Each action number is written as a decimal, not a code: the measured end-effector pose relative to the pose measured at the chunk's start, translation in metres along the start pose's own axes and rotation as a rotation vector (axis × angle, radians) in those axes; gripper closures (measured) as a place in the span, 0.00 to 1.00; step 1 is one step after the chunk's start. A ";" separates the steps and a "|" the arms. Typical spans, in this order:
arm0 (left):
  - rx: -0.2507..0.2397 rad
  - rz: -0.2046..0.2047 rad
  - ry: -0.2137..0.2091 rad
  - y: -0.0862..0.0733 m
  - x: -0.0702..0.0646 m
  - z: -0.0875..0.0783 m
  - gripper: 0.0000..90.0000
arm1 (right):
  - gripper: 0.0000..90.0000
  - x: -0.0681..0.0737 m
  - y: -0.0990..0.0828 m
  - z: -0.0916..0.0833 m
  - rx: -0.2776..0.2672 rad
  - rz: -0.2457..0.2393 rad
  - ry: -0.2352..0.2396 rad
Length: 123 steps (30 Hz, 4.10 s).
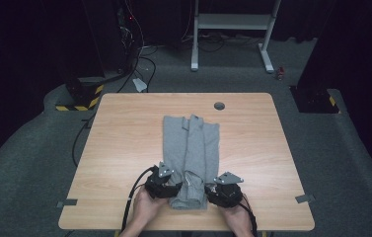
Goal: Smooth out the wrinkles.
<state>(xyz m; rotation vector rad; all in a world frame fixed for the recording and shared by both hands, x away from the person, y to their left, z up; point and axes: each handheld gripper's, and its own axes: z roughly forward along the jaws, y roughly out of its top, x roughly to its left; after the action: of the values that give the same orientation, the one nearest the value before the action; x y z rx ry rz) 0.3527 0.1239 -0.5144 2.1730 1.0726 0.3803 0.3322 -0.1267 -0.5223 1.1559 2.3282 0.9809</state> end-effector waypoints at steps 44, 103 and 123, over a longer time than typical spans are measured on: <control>-0.162 -0.154 -0.080 -0.031 0.008 -0.011 0.37 | 0.56 0.055 0.081 0.023 0.011 -0.158 0.014; -0.204 -0.102 -0.080 -0.005 0.011 -0.025 0.51 | 0.60 0.001 0.023 -0.023 -0.097 -0.022 0.040; -0.115 -0.008 -0.129 -0.008 0.004 -0.009 0.51 | 0.56 0.008 0.024 0.000 -0.005 -0.042 0.057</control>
<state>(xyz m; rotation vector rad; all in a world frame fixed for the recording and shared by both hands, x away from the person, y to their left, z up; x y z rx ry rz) 0.3456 0.1341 -0.5128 2.0614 0.9648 0.2862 0.3406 -0.1103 -0.5045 1.0855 2.3834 1.0169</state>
